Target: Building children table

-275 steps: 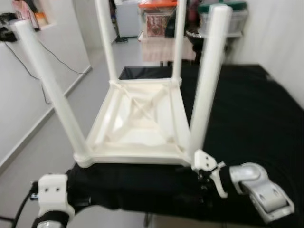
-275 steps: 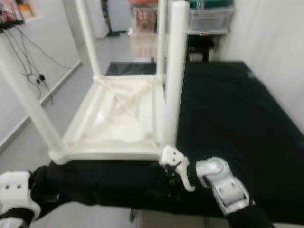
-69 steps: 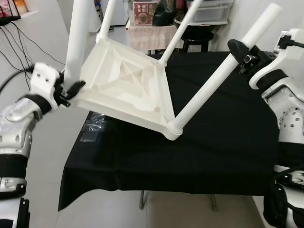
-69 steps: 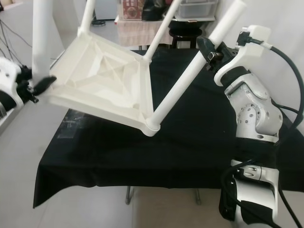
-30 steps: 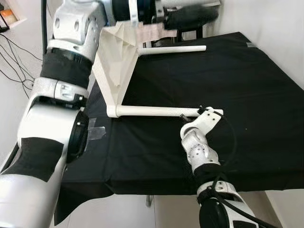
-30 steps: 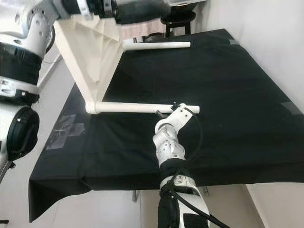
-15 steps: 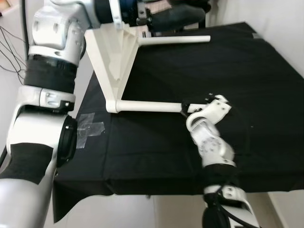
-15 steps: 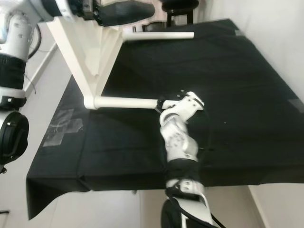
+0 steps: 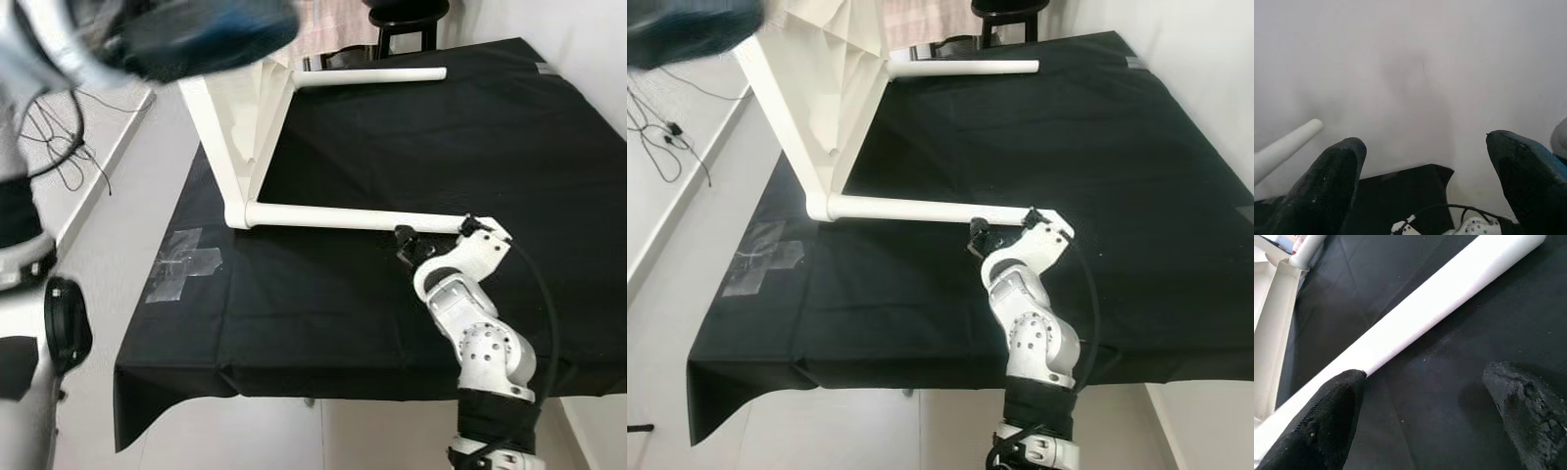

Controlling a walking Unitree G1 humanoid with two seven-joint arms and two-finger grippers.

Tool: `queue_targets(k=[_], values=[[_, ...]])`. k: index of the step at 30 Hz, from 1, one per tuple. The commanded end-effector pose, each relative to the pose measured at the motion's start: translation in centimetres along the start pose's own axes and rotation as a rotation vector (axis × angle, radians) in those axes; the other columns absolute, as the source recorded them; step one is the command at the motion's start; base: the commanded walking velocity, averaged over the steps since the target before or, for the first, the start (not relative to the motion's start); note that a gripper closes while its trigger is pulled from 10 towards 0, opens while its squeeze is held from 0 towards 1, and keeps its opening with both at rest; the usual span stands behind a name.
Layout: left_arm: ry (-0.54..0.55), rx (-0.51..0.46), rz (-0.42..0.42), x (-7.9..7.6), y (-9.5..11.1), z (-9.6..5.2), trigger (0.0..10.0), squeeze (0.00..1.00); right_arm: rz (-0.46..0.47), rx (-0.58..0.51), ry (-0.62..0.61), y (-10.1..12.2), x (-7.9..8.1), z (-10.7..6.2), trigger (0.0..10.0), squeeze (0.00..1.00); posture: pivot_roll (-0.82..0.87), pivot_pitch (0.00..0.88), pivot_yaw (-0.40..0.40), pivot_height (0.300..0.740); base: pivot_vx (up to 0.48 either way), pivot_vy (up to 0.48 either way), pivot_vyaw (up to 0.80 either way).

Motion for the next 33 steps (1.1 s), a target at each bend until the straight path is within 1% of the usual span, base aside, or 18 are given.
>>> queue_targets(k=[1, 3, 4, 5, 6, 7, 9, 11, 14, 17, 19, 20, 21, 23, 24, 26, 28, 33], values=[[0.002, -0.010, 0.015, -0.5, 0.8, -0.3, 10.0, 0.00, -0.007, 0.014, 0.016, -0.3, 0.2, -0.3, 10.0, 1.00, -0.10, 0.072, 0.103, 0.740, 0.000, 0.000, 0.00], [0.081, -0.038, 0.002, -1.4, 0.2, -1.5, 10.0, 0.00, -0.067, -0.046, 0.078, 1.2, 1.2, -0.3, 10.0, 0.84, -0.10, 0.068, 0.100, 0.740, 0.000, 0.000, 0.00], [0.081, -0.038, 0.002, -1.4, 0.2, -1.5, 10.0, 0.00, -0.067, -0.046, 0.078, 1.2, 1.2, -0.3, 10.0, 0.84, -0.10, 0.068, 0.100, 0.740, 0.000, 0.000, 0.00], [0.137, -0.043, -0.014, -1.9, -0.6, -2.1, 10.0, 0.00, -0.104, -0.088, 0.119, 2.2, 1.9, -0.3, 10.0, 0.56, -0.10, 0.062, 0.096, 0.740, 0.000, 0.000, 0.00], [0.137, -0.043, -0.014, -1.9, -0.6, -2.1, 10.0, 0.00, -0.104, -0.088, 0.119, 2.2, 1.9, -0.3, 10.0, 0.56, -0.10, 0.062, 0.096, 0.740, 0.000, 0.000, 0.00], [0.320, -0.047, -0.039, -2.2, -3.4, -3.7, 10.0, 0.00, -0.210, -0.188, 0.200, 4.3, 3.2, -0.3, 10.0, 0.00, -0.10, 0.052, 0.096, 0.740, 0.000, 0.000, 0.00], [0.497, -0.052, -0.083, -2.3, -5.9, -5.3, 10.0, 0.00, -0.317, -0.246, 0.244, 5.3, 4.0, -0.4, 10.0, 0.00, -0.10, 0.049, 0.097, 0.740, 0.000, 0.000, 0.00], [0.562, -0.053, -0.101, -2.3, -6.8, -5.9, 10.0, 0.00, -0.363, -0.262, 0.255, 5.4, 4.2, -0.4, 10.0, 0.00, -0.10, 0.048, 0.098, 0.740, 0.000, 0.000, 0.00], [0.875, 0.040, -0.158, -2.3, -12.5, -8.8, 10.0, 0.00, -0.594, -0.291, 0.307, 4.3, 4.7, -0.3, 10.0, 0.00, -0.09, 0.039, 0.084, 0.740, 0.000, 0.000, 0.00], [0.938, 0.081, -0.164, -2.6, -13.9, -9.3, 10.0, 0.00, -0.631, -0.288, 0.316, 3.8, 4.7, -0.3, 10.0, 0.00, -0.09, 0.039, 0.084, 0.740, 0.000, 0.000, 0.00], [1.022, 0.138, -0.173, -3.2, -15.6, -10.0, 10.0, 0.00, -0.649, -0.266, 0.309, 3.0, 4.4, 0.0, 10.0, 0.00, -0.09, 0.035, 0.081, 0.740, 0.000, 0.000, 0.00], [1.089, 0.215, -0.182, -4.2, -17.6, -10.5, 10.0, 0.00, -0.674, -0.240, 0.306, 1.9, 3.9, 0.3, 10.0, 0.00, -0.08, 0.028, 0.075, 0.740, 0.000, 0.000, 0.00], [1.089, 0.215, -0.182, -4.2, -17.6, -10.5, 10.0, 0.00, -0.674, -0.240, 0.306, 1.9, 3.9, 0.3, 10.0, 0.00, -0.08, 0.028, 0.075, 0.740, 0.000, 0.000, 0.00], [1.188, 0.384, -0.186, -6.9, -20.9, -11.2, 10.0, 0.00, -0.726, -0.187, 0.312, -0.4, 2.8, 0.6, 10.0, 0.00, -0.07, 0.024, 0.069, 0.740, 0.000, 0.000, 0.00], [1.188, 0.384, -0.186, -6.9, -20.9, -11.2, 10.0, 0.00, -0.726, -0.187, 0.312, -0.4, 2.8, 0.6, 10.0, 0.00, -0.07, 0.024, 0.069, 0.740, 0.000, 0.000, 0.00], [1.231, 0.540, -0.137, -9.1, -22.6, -12.0, 10.0, 0.00, -0.762, -0.171, 0.330, -1.5, 2.2, 0.8, 10.0, 0.00, -0.07, 0.016, 0.057, 0.740, 0.000, 0.000, 0.00], [1.249, 0.591, -0.101, -9.8, -23.1, -12.4, 10.0, 0.00, -0.780, -0.173, 0.340, -1.8, 2.0, 0.8, 10.0, 0.00, -0.07, 0.016, 0.057, 0.740, 0.000, 0.000, 0.00], [1.333, 0.602, -0.107, -10.6, -23.6, -13.3, 10.0, 0.00, -0.800, -0.173, 0.357, -2.2, 1.9, 0.9, 10.0, 0.00, -0.07, 0.007, 0.047, 0.740, 0.000, 0.000, 0.00]])
Point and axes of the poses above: a point about 5 cm out from each wrist's last joint towards the gripper, its own z axis pointing out of the wrist towards the gripper, its own y axis along the axis of the wrist's last joint, x = y × z, the point moved 4 cm from there along z, pointing out of the wrist towards the gripper, and after that the axes turned 4 degrees about z, right-handed, at the moved point
